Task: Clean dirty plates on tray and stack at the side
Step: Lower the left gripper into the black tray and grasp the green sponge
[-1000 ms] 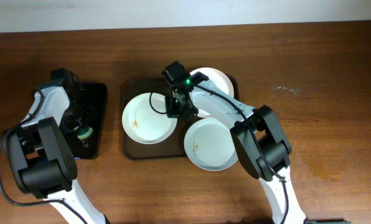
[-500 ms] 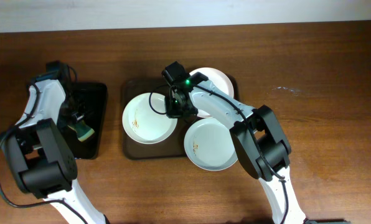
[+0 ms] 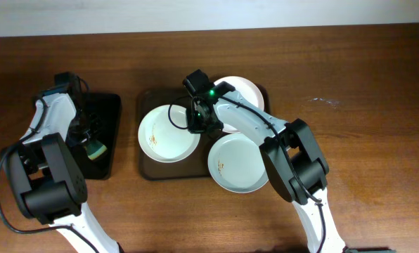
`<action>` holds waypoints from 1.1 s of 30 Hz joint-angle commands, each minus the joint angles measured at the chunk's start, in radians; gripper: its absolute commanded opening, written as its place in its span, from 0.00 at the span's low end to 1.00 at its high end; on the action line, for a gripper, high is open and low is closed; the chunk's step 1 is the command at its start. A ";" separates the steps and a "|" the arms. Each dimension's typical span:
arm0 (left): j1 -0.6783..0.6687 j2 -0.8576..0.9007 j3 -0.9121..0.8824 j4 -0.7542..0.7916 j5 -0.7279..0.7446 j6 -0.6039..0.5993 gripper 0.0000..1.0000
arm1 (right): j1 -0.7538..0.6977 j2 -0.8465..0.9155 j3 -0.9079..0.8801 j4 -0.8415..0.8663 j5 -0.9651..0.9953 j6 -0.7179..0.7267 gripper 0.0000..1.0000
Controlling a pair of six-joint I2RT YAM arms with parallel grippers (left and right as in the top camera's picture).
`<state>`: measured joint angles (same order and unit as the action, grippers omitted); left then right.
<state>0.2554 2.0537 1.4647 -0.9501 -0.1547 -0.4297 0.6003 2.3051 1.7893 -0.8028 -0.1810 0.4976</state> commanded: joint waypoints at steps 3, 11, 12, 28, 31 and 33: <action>0.003 0.010 -0.014 0.005 0.000 -0.004 0.01 | 0.007 0.043 -0.017 -0.003 0.021 0.005 0.13; 0.002 0.010 -0.018 0.048 0.001 -0.003 0.01 | 0.007 0.043 -0.017 0.004 0.021 0.006 0.12; 0.002 0.010 -0.018 0.056 0.004 -0.003 0.01 | 0.007 0.043 -0.017 0.009 0.021 0.006 0.12; -0.026 -0.008 0.043 -0.015 0.068 0.182 0.01 | -0.002 0.043 -0.017 0.007 -0.005 0.009 0.12; -0.091 -0.073 0.105 -0.066 0.240 0.386 0.01 | -0.025 0.043 -0.017 0.007 -0.051 0.009 0.12; -0.148 -0.092 0.105 -0.069 0.351 0.488 0.01 | -0.027 0.043 -0.017 0.008 -0.051 0.009 0.12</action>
<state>0.1696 2.0281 1.5425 -1.0100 0.0067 -0.1337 0.5808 2.3077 1.7893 -0.7929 -0.2249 0.4988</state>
